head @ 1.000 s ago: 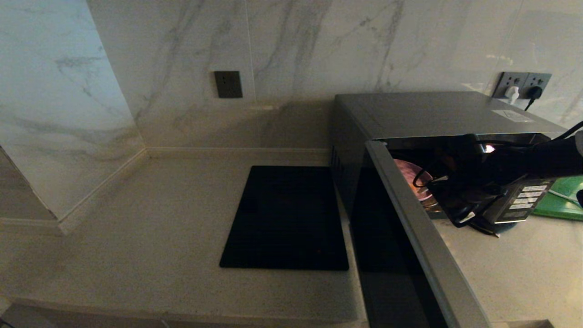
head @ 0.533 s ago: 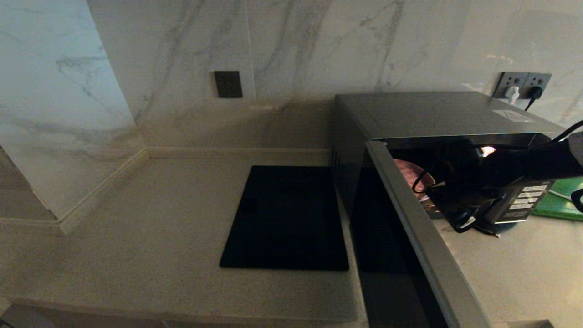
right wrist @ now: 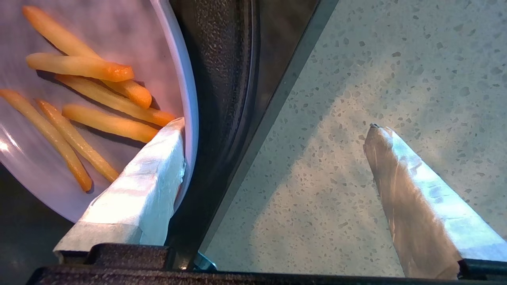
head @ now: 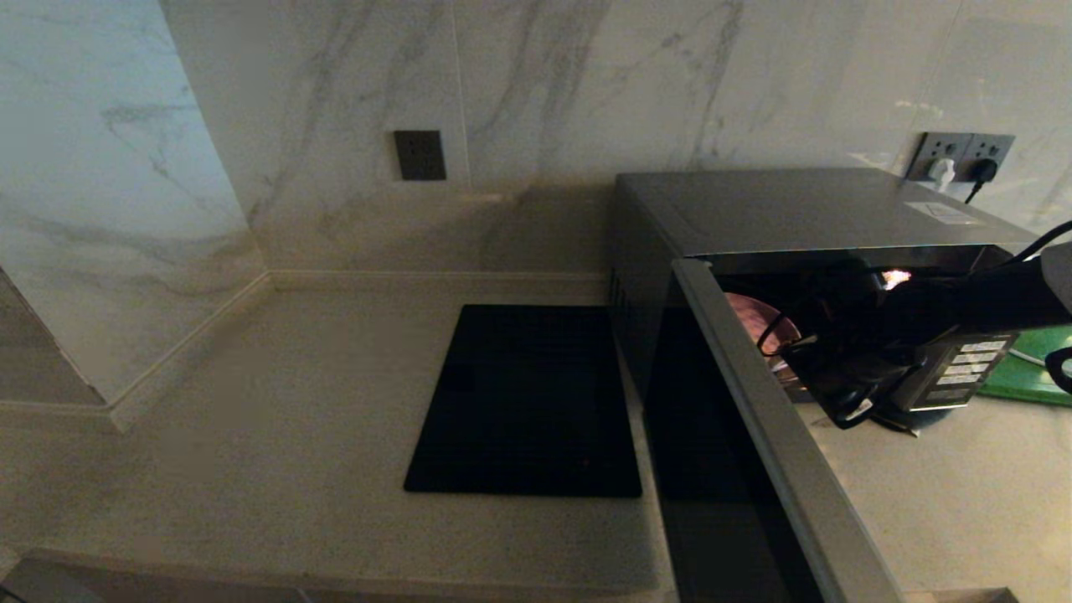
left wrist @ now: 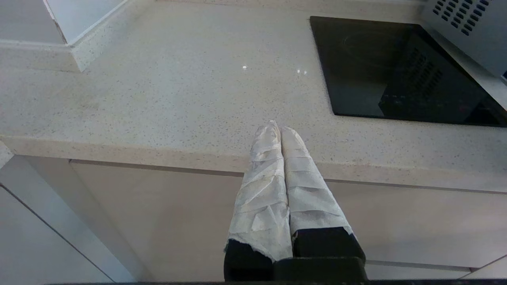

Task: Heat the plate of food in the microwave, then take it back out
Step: Take the plate out of the microwave

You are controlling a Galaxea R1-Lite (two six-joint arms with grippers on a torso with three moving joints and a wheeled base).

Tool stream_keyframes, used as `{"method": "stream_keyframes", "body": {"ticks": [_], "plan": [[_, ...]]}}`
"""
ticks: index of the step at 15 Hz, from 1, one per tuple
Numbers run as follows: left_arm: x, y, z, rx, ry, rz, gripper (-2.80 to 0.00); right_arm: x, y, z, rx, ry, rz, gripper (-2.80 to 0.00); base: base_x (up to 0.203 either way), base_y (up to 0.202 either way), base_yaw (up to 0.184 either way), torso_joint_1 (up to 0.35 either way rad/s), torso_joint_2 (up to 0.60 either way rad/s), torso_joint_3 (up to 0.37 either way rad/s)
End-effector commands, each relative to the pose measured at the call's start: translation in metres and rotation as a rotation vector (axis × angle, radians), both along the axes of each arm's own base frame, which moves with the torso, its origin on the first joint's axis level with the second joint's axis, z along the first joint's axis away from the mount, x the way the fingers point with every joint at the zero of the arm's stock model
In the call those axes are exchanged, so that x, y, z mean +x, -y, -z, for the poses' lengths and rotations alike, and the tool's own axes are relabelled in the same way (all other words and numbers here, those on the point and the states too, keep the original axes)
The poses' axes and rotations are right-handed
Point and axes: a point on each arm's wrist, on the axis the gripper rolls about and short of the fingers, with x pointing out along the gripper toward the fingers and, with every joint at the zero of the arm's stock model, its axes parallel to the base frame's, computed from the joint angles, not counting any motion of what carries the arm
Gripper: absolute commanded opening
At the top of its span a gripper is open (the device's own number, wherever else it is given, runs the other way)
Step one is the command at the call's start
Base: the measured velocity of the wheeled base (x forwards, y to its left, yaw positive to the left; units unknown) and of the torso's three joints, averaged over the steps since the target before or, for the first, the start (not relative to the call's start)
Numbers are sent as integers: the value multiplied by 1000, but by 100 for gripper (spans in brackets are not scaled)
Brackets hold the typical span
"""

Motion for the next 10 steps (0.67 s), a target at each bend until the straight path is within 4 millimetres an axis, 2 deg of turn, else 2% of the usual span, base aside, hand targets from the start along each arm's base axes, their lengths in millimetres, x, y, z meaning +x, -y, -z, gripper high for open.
{"method": "stream_keyframes", "body": {"ticks": [1,10], "plan": [[0,0,0,-1,-1,-1,-280,1,0,1,3,-1,7,0,0,0,0,0,0,0],[0,0,0,-1,-1,-1,-280,1,1,-1,-30,-1,24,0,0,0,0,0,0,0]]}}
